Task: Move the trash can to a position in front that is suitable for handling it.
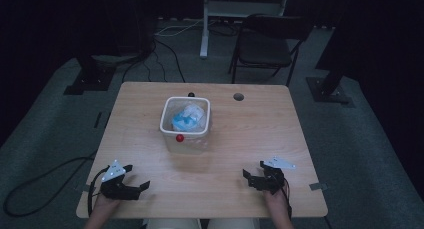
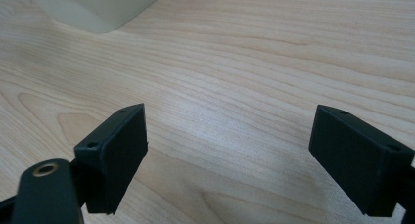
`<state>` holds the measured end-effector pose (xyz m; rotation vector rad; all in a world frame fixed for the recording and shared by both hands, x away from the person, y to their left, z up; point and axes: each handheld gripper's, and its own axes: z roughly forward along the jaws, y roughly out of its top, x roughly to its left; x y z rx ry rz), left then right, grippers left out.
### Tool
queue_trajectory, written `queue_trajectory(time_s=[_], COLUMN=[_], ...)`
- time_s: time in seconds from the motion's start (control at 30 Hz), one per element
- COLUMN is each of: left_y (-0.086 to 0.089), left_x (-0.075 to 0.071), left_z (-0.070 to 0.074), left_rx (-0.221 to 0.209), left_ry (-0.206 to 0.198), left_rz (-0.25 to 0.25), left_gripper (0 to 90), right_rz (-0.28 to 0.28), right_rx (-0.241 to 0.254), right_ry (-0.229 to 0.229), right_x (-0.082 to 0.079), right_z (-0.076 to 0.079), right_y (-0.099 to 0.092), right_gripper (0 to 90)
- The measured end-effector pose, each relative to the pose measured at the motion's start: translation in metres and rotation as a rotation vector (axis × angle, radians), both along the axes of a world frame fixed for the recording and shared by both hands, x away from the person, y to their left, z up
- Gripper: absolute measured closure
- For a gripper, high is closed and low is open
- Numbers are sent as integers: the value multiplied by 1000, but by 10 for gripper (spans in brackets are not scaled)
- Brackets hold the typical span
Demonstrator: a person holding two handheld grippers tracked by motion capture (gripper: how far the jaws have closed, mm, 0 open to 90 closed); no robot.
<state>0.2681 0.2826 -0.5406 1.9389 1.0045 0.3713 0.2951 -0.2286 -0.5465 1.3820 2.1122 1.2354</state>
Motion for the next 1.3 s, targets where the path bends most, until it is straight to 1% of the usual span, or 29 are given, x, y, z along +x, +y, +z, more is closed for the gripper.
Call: queue_trajectory(time_s=[0.03, 0.07, 0.1, 0.17, 0.27, 0.33, 0.37, 0.4, 0.43, 0.47, 0.5, 0.53, 0.57, 0.6, 0.63, 0.7, 0.77, 0.87, 0.93, 0.97, 1.03, 1.1, 1.17, 1.23, 1.27, 1.3], left_y=[0, 0, -1, -4, -5, -7, -7, -7, -8, -8, -8, -11, -11, -13, -15, -18, -22, -25, -27, -28, -28, -26, -23, -22, -22, -22], left_x=[3, 3, 6, 12, 17, 21, 24, 28, 31, 35, 38, 44, 44, 47, 52, 58, 65, 74, 81, 86, 93, 101, 108, 114, 118, 121], left_z=[0, 0, 0, -1, -1, -1, -1, 0, 0, 0, 0, 0, 0, 0, 0, 1, 0, 1, 1, 2, 2, 4, 5, 6, 7, 8], left_rx=[3, 3, 7, 1, 8, 10, 8, -4, -14, -22, -27, -27, -27, -23, -25, -30, -18, -4, 3, 16, 26, 13, 2, 3, -2, 3], left_ry=[4, 4, 14, 49, 53, 52, 52, 56, 56, 58, 63, 66, 66, 67, 62, 68, 70, 66, 67, 62, 58, 51, 48, 42, 45, 41], left_rz=[1, 1, -3, -16, -16, -16, -15, -11, 0, 10, 15, 20, 20, 23, 27, 34, 34, 39, 54, 71, 111, 149, 171, 195, 199, 206], left_gripper=[3, 3, 3, 3, 3, 3, 3, 3, 3, 3, 3, 3, 3, 3, 3, 3, 3, 3, 3, 3, 3, 3, 3, 3, 3, 3], right_rz=[-1, -1, 1, -3, -10, -12, -12, -8, -8, -8, -11, -13, -13, -14, -14, -12, -11, -22, -39, -51, -66, -77, -75, -66, -57, -49], right_rx=[0, 0, 1, 6, 0, -1, -1, 1, 1, 12, 22, 32, 32, 43, 52, 54, 49, 69, 79, 80, 85, 93, 102, 108, 120, 136], right_ry=[3, 3, 3, 18, 18, 5, 5, 6, 6, 17, 19, 19, 19, 19, 17, 0, -7, -3, 2, 0, -1, 0, 4, 12, 23, 33], right_x=[2, 2, 3, 9, 13, 19, 19, 24, 24, 29, 31, 33, 33, 35, 37, 43, 49, 58, 66, 70, 76, 84, 91, 98, 102, 105], right_z=[0, 0, 0, 0, 0, 1, 1, 1, 1, 0, 0, 0, 0, 1, 2, 4, 6, 7, 7, 7, 7, 8, 9, 9, 9, 9], right_y=[1, 1, 0, 1, 2, 7, 7, 11, 11, 14, 16, 18, 18, 19, 22, 28, 33, 39, 43, 44, 49, 54, 60, 65, 69, 72], right_gripper=[136, 136, 136, 136, 136, 136, 136, 136, 136, 136, 136, 136, 136, 136, 136, 136, 136, 136, 136, 136, 136, 136, 136, 136, 136, 136])
